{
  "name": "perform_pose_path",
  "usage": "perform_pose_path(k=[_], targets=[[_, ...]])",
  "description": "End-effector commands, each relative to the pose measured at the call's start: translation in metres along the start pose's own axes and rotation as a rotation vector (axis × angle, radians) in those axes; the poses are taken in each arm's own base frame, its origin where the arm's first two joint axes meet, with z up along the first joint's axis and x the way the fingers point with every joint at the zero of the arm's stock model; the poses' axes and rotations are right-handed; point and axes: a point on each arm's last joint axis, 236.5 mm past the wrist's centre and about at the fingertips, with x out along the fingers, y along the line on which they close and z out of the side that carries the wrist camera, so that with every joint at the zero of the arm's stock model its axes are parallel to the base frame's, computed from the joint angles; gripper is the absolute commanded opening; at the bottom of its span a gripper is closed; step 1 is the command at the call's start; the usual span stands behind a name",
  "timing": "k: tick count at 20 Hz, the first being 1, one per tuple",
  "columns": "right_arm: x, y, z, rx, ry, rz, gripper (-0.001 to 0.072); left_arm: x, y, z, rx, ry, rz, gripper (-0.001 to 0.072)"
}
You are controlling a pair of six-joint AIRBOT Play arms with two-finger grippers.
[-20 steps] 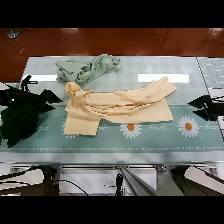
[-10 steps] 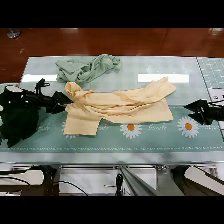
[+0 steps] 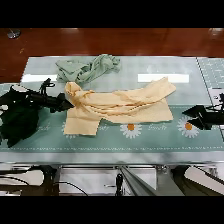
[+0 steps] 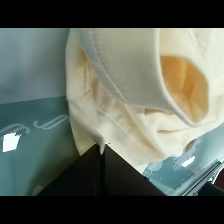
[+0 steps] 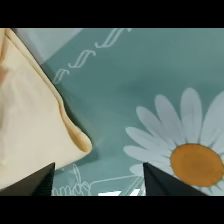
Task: Fold the shirts.
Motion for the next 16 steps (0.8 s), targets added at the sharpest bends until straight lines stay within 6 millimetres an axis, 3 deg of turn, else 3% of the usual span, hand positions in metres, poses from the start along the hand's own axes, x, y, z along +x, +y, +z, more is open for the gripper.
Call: perform_pose_path(k=[1,3,10,11,13,15,16], targets=[[0.017,-0.003,-0.021,-0.009,0.091,-0.027,0.0617,0.001,-0.001,-0.001,0.009,0.004,0.0,0.002],[0.035,0.008,-0.025,-0.047,0.123,-0.031,0.0617,0.001,-0.001,-0.001,0.009,0.004,0.0,0.002],[0.082,0.062,-0.01,-0.106,0.134,0.019,0.0606,0.001,-0.001,-0.001,0.009,0.004,0.0,0.002],[0.086,0.071,-0.009,-0.119,0.136,0.029,0.0474,0.001,-0.001,-0.001,0.01,0.003,-0.001,0.002],[0.087,0.087,-0.009,-0.185,0.143,0.036,0.0034,-0.003,-0.007,0.001,0.019,-0.012,-0.008,0.002],[0.075,0.115,-0.002,-0.258,0.145,0.068,0.0034,-0.019,-0.028,0.015,0.066,-0.073,-0.028,0.002],[0.057,0.14,0.009,-0.314,0.12,0.095,0.0034,-0.036,-0.05,0.028,0.111,-0.133,-0.049,0.002]])
